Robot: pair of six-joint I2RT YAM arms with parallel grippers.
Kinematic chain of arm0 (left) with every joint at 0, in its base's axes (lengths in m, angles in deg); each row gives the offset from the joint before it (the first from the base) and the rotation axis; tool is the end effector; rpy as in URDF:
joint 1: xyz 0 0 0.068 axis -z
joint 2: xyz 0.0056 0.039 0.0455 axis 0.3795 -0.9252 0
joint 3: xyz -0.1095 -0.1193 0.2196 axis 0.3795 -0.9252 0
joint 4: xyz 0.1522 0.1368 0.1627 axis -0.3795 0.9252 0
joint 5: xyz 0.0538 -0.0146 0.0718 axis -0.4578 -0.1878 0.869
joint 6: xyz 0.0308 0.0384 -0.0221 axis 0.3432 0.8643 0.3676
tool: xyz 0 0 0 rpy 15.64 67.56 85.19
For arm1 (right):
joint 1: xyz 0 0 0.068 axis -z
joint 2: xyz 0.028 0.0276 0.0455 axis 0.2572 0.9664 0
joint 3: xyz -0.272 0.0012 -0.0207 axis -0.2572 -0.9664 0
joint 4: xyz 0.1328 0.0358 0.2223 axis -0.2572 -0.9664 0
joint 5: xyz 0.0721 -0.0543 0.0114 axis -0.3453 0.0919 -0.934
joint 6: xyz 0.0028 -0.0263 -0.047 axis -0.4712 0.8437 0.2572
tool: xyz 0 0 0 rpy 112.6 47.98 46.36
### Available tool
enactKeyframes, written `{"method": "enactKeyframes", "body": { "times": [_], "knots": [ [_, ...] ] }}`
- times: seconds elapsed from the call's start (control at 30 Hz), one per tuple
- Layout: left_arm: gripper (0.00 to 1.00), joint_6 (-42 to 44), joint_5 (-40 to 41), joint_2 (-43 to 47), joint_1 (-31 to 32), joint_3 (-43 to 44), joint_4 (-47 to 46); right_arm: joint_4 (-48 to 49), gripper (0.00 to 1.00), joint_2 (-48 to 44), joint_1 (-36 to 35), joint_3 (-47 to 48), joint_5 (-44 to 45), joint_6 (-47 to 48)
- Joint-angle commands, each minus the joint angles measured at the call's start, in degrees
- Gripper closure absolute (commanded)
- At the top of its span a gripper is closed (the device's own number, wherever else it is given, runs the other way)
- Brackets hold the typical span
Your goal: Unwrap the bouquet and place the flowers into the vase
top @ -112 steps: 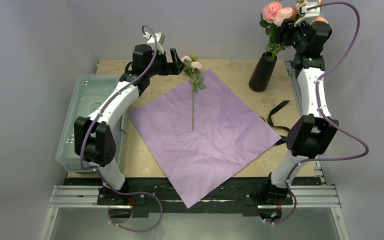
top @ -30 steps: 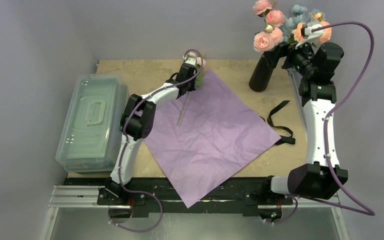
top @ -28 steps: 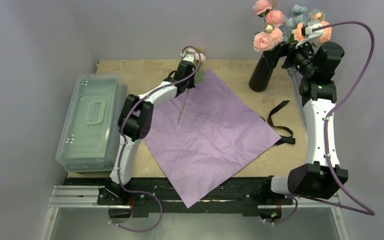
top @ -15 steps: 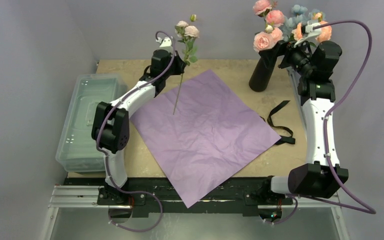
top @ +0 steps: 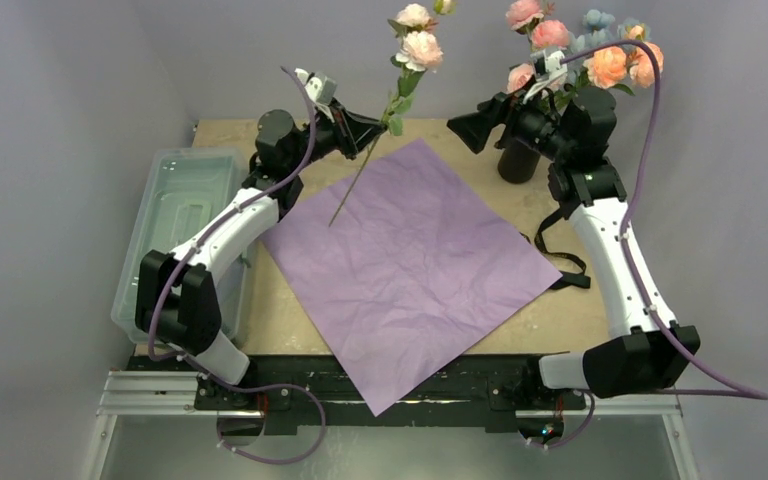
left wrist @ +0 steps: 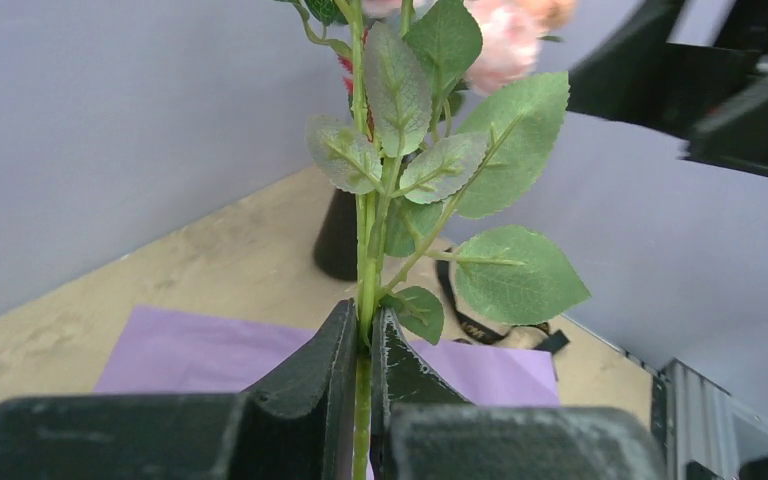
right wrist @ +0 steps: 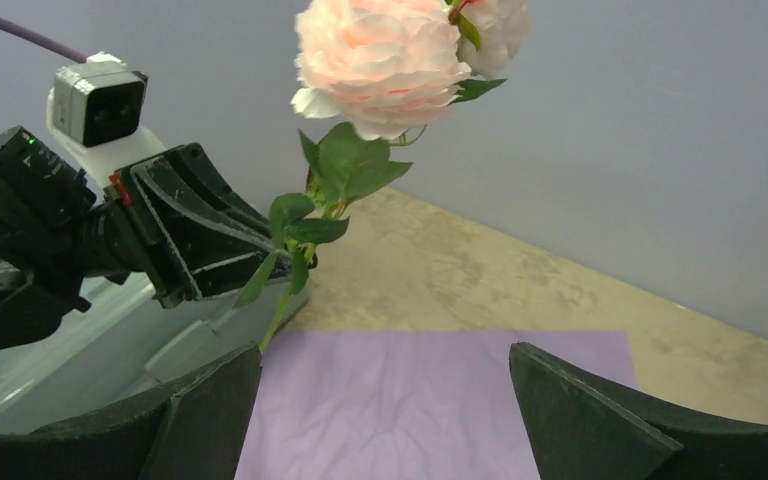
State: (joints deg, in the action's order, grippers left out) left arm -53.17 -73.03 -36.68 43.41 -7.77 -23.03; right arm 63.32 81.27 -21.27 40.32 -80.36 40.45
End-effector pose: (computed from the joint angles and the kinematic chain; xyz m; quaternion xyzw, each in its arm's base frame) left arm 0.3559 -0.1571 0.3733 0.1753 0.6386 -0.4513 0.5981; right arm 0.2937 0.0539 0.4629 -0.1779 0.6770 0.3358 0.6303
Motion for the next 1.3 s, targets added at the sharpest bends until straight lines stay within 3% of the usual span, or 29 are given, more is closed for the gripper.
{"method": "enactKeyframes", "body": {
  "times": [0.0,0.3,0.4,0.67,0.73,0.83,0.93,1.07,1.13,1.27],
  "knots": [
    [1.00,0.16,-12.44,5.08,1.49,-1.65,-10.01,5.48,0.02,1.18,-1.90,2.42,-3.85,-6.56],
    [1.00,-3.55,-20.97,7.08,3.85,-0.98,-14.11,27.13,0.02,2.36,-3.86,-0.15,-15.19,-23.83],
    [1.00,-4.90,-22.73,7.01,4.36,-0.83,-15.25,28.99,0.09,2.99,-3.91,0.35,-15.26,-26.66],
    [1.00,-6.31,-25.40,5.77,4.88,0.32,-16.43,28.64,0.52,4.94,-3.93,3.35,-16.55,-29.84],
    [1.00,-6.41,-25.21,5.48,4.91,0.50,-16.36,28.65,0.67,5.21,-3.92,3.76,-17.12,-30.19],
    [1.00,-5.47,-24.11,5.45,4.91,0.37,-15.12,28.08,0.98,5.16,-3.98,4.62,-17.76,-30.26],
    [0.75,-2.09,-20.63,5.62,4.91,1.13,-7.79,25.94,1.00,4.59,-3.86,5.46,-18.16,-28.24],
    [0.10,-1.38,-18.86,4.26,3.40,2.10,-1.94,19.08,1.00,2.60,-2.33,6.88,-15.35,-21.27],
    [0.01,-5.32,-18.59,3.67,1.70,1.20,-4.07,16.86,1.00,1.81,-0.48,7.50,-14.01,-18.46],
    [0.00,-8.54,-17.59,2.74,-1.12,0.71,-5.92,9.52,1.00,1.47,4.56,10.95,-13.14,-9.82]
  ]
}}
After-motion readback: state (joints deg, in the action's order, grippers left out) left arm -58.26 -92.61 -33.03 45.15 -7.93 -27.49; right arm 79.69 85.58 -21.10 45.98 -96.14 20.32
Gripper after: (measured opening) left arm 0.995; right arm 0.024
